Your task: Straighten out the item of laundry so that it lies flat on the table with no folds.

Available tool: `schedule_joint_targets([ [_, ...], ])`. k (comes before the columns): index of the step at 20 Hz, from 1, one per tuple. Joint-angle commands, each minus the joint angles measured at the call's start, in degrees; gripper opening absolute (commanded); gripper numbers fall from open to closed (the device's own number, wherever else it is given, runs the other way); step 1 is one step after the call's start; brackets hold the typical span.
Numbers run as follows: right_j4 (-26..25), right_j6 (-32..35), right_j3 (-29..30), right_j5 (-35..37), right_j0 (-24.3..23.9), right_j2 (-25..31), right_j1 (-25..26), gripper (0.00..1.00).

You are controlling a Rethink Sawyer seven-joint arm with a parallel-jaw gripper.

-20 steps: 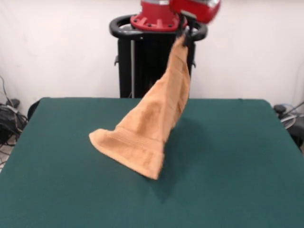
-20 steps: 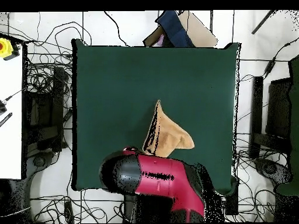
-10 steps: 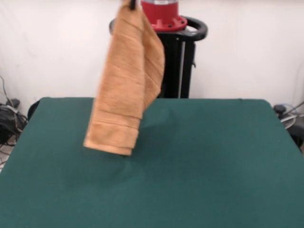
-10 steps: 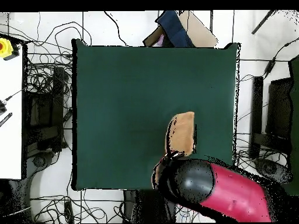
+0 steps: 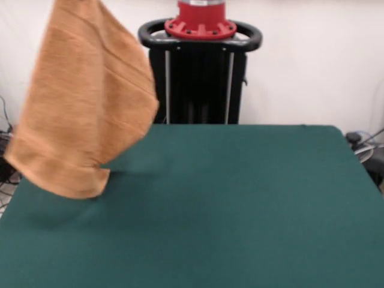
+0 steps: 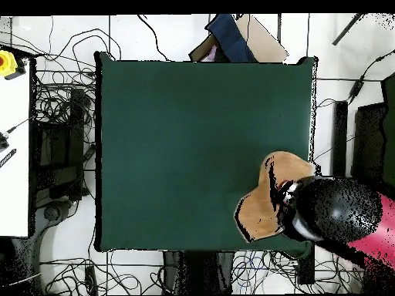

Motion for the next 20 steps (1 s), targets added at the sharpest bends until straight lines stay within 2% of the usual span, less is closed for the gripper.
schedule_joint_targets([
  [1, -3.5, -8.6, -9.7, 9.3, 0.6, 7.6, 4.5, 0.00],
  [6, -3.6, -6.6, -11.0, 11.1, 2.4, 7.2, 4.2, 0.00],
  [10, -3.8, -4.5, -14.5, 15.7, 4.1, 7.4, 4.9, 0.00],
  [20, -0.9, 6.3, -23.4, 26.7, 11.5, 6.7, 7.7, 0.00],
])
